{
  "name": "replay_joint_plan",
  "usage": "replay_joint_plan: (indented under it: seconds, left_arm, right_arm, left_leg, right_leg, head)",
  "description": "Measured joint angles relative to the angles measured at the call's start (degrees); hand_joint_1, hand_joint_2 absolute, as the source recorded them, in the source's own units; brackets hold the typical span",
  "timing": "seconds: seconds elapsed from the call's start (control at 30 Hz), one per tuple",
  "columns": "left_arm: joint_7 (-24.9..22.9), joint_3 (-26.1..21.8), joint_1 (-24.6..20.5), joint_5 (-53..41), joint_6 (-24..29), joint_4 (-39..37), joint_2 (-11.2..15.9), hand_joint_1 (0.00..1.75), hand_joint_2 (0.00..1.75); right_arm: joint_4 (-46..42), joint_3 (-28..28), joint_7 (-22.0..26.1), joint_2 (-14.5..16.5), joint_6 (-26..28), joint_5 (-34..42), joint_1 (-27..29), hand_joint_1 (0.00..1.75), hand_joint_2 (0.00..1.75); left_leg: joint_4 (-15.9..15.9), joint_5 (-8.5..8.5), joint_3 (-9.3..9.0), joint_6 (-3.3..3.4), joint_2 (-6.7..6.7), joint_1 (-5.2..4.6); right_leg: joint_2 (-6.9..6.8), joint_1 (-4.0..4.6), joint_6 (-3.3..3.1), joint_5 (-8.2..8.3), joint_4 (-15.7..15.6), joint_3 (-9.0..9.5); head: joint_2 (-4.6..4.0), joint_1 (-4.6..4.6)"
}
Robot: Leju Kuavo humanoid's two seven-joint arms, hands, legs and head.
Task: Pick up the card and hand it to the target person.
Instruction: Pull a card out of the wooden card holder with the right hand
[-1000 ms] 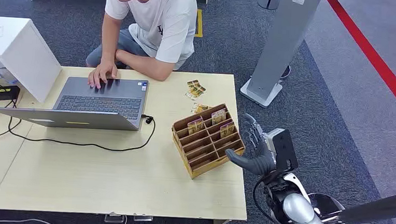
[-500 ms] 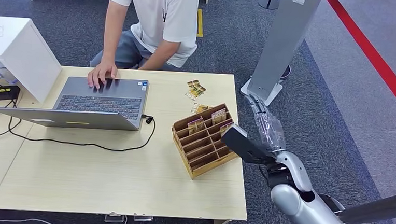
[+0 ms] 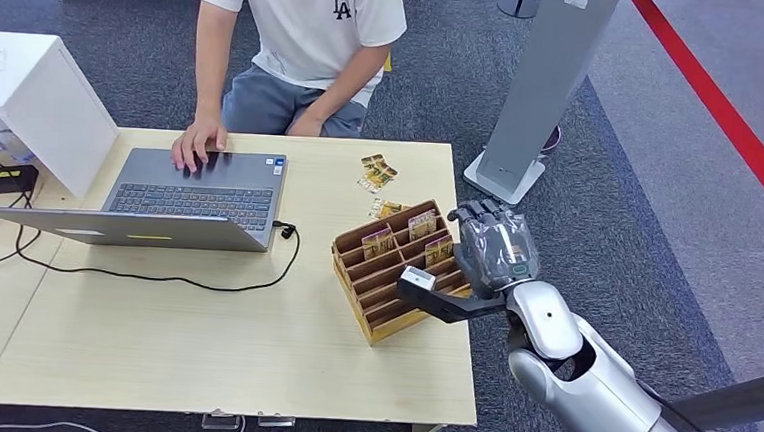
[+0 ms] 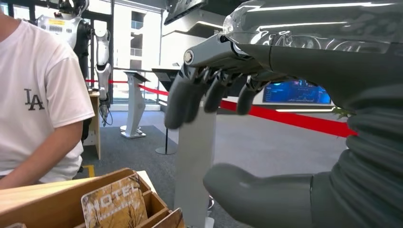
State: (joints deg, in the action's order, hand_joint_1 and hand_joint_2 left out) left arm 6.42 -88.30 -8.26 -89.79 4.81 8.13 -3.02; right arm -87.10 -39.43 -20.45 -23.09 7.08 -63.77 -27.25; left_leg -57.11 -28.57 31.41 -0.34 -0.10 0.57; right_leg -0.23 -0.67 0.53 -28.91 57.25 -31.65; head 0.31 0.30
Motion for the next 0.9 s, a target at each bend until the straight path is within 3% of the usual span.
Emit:
replay_joint_plan:
  seconds: [0.33,0.73,0.8,0.9]
  left_arm:
    - [-0.2,0.0,0.0,0.0,0.2,0.0,0.1,0.00,0.00]
    - [0.2,0.0,0.0,0.0,0.0,0.0,0.1,0.00,0.00]
    - [0.2,0.0,0.0,0.0,0.1,0.0,0.1,0.00,0.00]
    - [0.2,0.0,0.0,0.0,0.1,0.0,0.1,0.00,0.00]
  right_arm:
    - [5.9,-2.8,1.3,0.4,0.9,0.2,-1.8,0.75,1.75]
    - [11.3,-5.3,2.3,1.9,2.4,0.3,-3.2,0.98,1.75]
    - [12.1,-5.7,2.5,2.2,2.6,0.3,-3.6,0.95,1.75]
    - [13.4,-6.2,2.9,2.8,3.0,0.5,-4.2,0.76,1.75]
  left_leg:
    - [0.0,0.00,0.00,0.00,0.00,0.00]
    - [0.0,0.00,0.00,0.00,0.00,0.00]
    - [0.0,0.00,-0.01,0.00,0.00,0.00]
    - [0.0,0.00,-0.01,0.00,0.00,0.00]
  right_leg:
    - [0.00,0.00,0.00,0.00,0.0,0.00]
    - [0.00,0.00,0.00,0.00,0.0,0.00]
    - [0.00,0.00,0.00,0.00,0.0,0.00]
    - [0.00,0.00,0.00,0.00,0.0,0.00]
  head:
    - [0.00,-0.05]
    - [0.00,0.00]
    - [0.00,-0.03]
    - [0.00,-0.04]
